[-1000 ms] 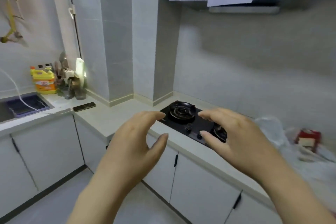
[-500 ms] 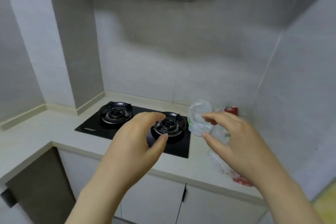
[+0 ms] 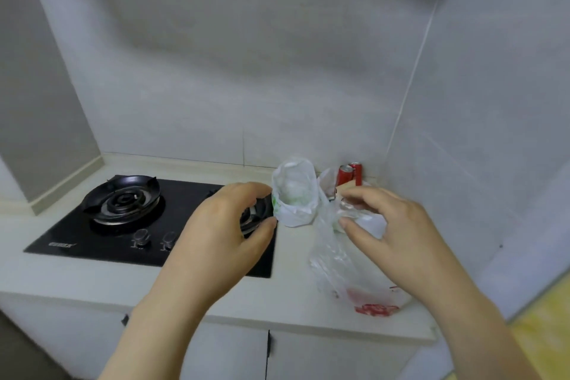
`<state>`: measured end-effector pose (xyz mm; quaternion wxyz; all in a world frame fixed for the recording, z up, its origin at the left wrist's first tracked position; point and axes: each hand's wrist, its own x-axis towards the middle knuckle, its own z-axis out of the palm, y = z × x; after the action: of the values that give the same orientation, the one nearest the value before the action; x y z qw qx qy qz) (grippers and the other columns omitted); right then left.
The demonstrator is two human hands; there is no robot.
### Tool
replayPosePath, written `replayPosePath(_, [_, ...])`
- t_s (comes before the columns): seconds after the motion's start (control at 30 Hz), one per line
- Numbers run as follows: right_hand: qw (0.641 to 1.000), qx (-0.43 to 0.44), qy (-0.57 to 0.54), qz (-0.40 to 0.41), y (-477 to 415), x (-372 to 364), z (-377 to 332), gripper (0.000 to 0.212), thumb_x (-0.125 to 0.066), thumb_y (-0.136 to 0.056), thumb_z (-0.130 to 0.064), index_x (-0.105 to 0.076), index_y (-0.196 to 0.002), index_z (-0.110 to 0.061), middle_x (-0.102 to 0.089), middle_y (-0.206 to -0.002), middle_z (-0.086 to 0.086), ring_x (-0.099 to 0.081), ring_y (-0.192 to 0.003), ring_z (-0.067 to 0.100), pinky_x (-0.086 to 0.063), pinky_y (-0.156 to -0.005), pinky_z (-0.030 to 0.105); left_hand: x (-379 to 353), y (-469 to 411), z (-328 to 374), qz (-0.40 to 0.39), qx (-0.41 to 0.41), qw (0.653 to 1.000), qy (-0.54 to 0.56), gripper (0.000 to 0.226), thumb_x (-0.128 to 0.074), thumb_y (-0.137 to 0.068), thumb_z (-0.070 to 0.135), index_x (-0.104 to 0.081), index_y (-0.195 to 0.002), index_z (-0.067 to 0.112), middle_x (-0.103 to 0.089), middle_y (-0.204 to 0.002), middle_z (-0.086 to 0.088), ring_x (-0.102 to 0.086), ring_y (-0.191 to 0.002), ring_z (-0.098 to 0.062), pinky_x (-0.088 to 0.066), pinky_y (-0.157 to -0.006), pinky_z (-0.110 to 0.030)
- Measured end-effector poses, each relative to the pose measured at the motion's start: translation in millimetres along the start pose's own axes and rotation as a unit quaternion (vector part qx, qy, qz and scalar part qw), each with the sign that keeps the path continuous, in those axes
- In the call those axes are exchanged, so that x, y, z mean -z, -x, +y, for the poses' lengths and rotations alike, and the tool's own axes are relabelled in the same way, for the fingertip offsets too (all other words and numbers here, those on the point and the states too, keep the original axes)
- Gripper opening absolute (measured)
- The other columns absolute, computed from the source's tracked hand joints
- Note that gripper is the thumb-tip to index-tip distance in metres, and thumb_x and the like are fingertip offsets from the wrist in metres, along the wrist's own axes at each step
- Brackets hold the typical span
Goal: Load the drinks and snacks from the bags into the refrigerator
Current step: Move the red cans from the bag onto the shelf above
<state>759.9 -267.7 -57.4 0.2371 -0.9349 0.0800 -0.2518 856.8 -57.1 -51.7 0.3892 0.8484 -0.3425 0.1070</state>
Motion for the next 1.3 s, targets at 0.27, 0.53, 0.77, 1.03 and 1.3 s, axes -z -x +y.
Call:
replayPosePath(0.27, [0.998, -0.068, 0.01, 0.015, -41, -13, 62, 0.033, -0.069, -0.084, -0.026, -0.064, -0.115, -0.032, -0.063, -0.107, -0.022, -0.057, -0.1, -0.005, -0.045, -0.093, 0.021, -66, -73, -20, -0.066, -0.01, 0.997, 0.029, 0.039, -0.061, -0.086, 0.032, -0.055, -0.124, 0.034, -0.054, -0.111, 0.025, -0.044, -0.088, 0.022, -0.035, -0.078, -0.001])
replayPosePath(0.53, [0.993, -0.117, 0.023, 0.015, -112, -27, 98, 0.031, -0.07, -0.084, -0.022, -0.065, -0.114, -0.025, -0.066, -0.101, -0.016, -0.06, -0.096, 0.001, -0.049, -0.091, 0.029, -105, -170, -50, -0.103, -0.035, 0.992, 0.059, 0.039, -0.061, -0.088, 0.027, -0.057, -0.126, 0.028, -0.057, -0.12, 0.017, -0.05, -0.1, 0.005, -0.044, -0.089, -0.02])
replayPosePath(0.77, [0.983, -0.176, 0.043, 0.016, -157, -49, 142, 0.031, -0.069, -0.085, -0.029, -0.063, -0.115, -0.03, -0.064, -0.104, -0.022, -0.058, -0.097, -0.008, -0.047, -0.09, 0.017, -151, -226, -75, -0.166, -0.042, 0.983, 0.067, 0.036, -0.061, -0.088, 0.029, -0.057, -0.123, 0.031, -0.057, -0.117, 0.019, -0.048, -0.094, 0.009, -0.039, -0.083, -0.011])
replayPosePath(1.03, [0.975, -0.221, 0.018, -0.003, -181, -66, 197, 0.025, -0.068, -0.086, -0.027, -0.065, -0.11, -0.03, -0.065, -0.101, -0.021, -0.059, -0.094, -0.008, -0.045, -0.082, 0.009, -194, -257, -97, -0.214, -0.013, 0.975, 0.054, 0.036, -0.061, -0.088, 0.03, -0.056, -0.123, 0.033, -0.055, -0.115, 0.021, -0.048, -0.092, 0.011, -0.038, -0.081, -0.009])
replayPosePath(1.3, [0.974, -0.221, -0.038, -0.007, -226, -65, 251, 0.029, -0.068, -0.086, -0.022, -0.063, -0.113, -0.03, -0.065, -0.105, -0.017, -0.059, -0.098, -0.006, -0.043, -0.087, 0.012, -230, -307, -91, -0.199, -0.002, 0.979, 0.044, 0.037, -0.06, -0.089, 0.03, -0.055, -0.125, 0.031, -0.055, -0.121, 0.022, -0.05, -0.1, 0.008, -0.037, -0.084, -0.006])
